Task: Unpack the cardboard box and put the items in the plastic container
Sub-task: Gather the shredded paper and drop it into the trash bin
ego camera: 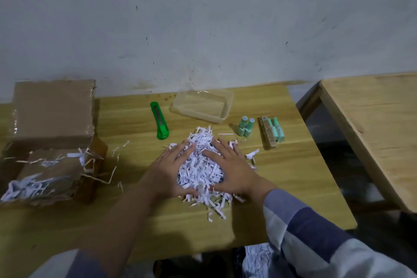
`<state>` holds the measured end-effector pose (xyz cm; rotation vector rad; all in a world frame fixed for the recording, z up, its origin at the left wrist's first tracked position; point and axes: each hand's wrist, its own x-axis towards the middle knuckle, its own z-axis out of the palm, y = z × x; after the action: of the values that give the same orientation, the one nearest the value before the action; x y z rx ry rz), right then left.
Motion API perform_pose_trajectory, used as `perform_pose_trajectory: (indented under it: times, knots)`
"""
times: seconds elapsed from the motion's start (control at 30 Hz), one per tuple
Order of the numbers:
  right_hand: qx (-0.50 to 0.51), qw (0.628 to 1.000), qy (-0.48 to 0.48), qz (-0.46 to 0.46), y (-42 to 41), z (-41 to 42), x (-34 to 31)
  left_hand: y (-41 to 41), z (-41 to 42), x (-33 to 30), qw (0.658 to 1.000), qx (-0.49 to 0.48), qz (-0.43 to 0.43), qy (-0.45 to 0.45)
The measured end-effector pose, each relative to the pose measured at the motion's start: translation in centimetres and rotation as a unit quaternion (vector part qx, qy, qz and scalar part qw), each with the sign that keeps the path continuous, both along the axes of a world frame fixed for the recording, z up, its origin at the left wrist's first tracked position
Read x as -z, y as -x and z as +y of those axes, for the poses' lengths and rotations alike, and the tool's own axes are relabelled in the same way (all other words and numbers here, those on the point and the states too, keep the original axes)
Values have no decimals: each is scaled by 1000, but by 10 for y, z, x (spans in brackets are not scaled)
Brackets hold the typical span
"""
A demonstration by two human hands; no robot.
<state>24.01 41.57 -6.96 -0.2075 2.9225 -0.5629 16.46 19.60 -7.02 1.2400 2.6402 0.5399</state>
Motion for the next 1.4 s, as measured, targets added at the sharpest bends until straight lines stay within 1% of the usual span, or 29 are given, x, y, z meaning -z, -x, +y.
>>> perform_pose_trajectory:
  times: [0.07, 0.13, 0.23, 0.33, 0.5, 0.63, 0.73, 0.9, 1.07, 1.17, 1.23, 1.33, 1.4]
  knots:
    - [33, 998, 57, 25, 0, -2, 2, -2, 7, 3, 998, -27, 0, -61]
    - [67, 990, 108, 57, -4, -5, 5, -7, 13, 7, 993, -54, -25, -101]
    - [111, 976, 173, 71, -16, -11, 2, -13, 17, 10, 990, -69, -85, -91]
    - [163, 963, 200, 76, -26, -12, -12, -19, 24, -1, 985, -78, -120, -96]
    - [250, 932, 236, 114, -62, -8, -57, -38, 48, -32, 982, -35, -121, -142]
    - [329, 912, 210, 127, -108, 0, -83, -69, 74, -54, 977, 23, -123, -172]
    - [388, 884, 212, 153, -149, 7, -99, -99, 98, -68, 973, 72, -121, -182]
    - [487, 835, 202, 157, -227, 18, -106, -156, 135, -77, 962, 159, -147, -164]
    - [557, 793, 208, 133, -289, 27, -93, -207, 162, -60, 951, 209, -187, -129]
    - [580, 780, 205, 110, -315, 32, -77, -233, 175, -42, 945, 217, -220, -108]
    - [592, 770, 220, 85, -329, 36, -61, -249, 181, -26, 945, 214, -236, -79]
    - [599, 765, 236, 25, -343, 45, -22, -265, 187, 8, 946, 186, -266, -22]
    - [593, 769, 236, -34, -348, 57, 8, -270, 192, 35, 945, 152, -287, 22]
